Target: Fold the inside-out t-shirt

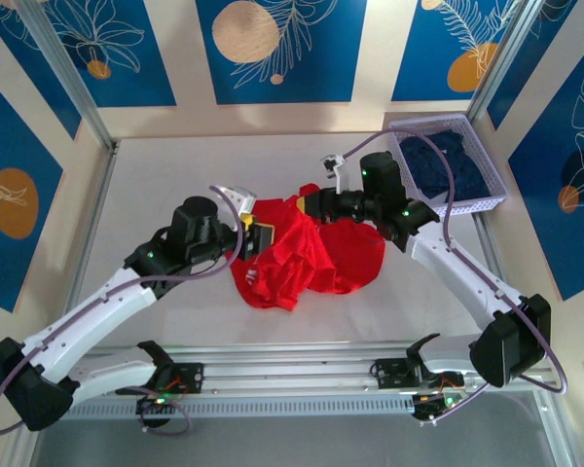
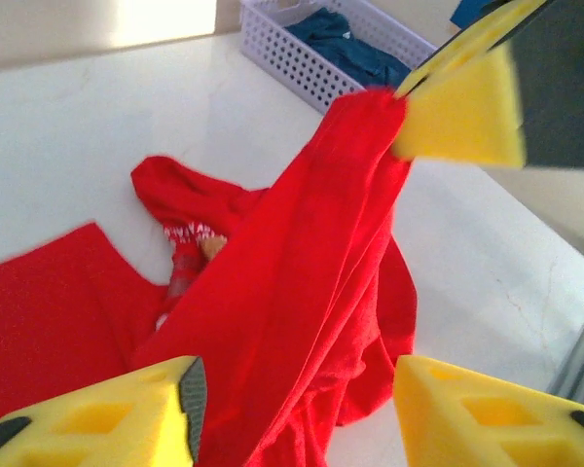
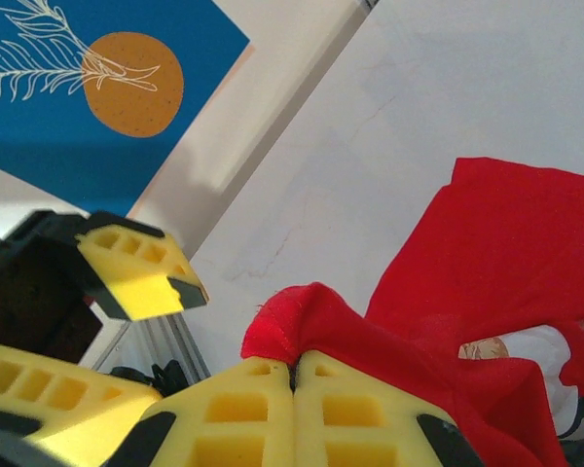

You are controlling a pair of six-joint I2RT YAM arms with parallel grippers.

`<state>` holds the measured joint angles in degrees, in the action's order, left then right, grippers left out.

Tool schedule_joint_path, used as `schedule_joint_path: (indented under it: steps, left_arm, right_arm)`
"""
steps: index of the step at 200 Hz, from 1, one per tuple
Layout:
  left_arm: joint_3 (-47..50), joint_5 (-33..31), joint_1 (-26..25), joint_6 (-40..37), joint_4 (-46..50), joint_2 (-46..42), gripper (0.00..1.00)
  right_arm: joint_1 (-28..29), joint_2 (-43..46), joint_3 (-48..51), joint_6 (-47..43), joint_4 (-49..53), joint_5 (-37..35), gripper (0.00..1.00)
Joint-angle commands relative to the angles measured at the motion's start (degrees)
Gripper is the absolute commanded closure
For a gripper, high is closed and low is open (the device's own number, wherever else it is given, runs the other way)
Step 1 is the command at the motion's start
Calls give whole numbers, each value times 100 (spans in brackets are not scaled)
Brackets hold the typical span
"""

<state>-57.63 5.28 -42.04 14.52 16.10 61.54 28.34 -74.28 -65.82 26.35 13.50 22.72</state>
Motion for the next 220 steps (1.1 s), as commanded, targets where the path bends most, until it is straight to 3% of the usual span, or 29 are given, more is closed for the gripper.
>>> schedule_joint_path:
  steps: [1, 51, 85, 126, 160, 192, 220]
  left_arm:
    - [-334, 61, -160, -548, 163, 400, 42]
    - [-486, -257, -185, -719, 111, 801, 46]
    - [-436, -704, -171, -725, 70, 805, 73]
    - [-340, -695, -123, -793, -63, 830, 100]
    - [-15, -589, 55, -1003, -726, 432, 100]
    - [366, -436, 216, -1510, -1453, 6, 100]
    - [536, -206, 358, -1818, -1765, -124, 100]
  right_arm:
    - [58, -10, -106, -91, 74, 186, 100]
    - [58, 1, -115, -98, 109, 196, 100]
    - [58, 1, -106, -129, 127, 191, 100]
    - [71, 94, 5, -74, 9, 247, 100]
    - [216, 317, 382, -182, -255, 346, 100]
    - [692, 619, 723, -1004, -66, 386, 75]
    - [824, 835, 640, -1626, 265, 356, 65]
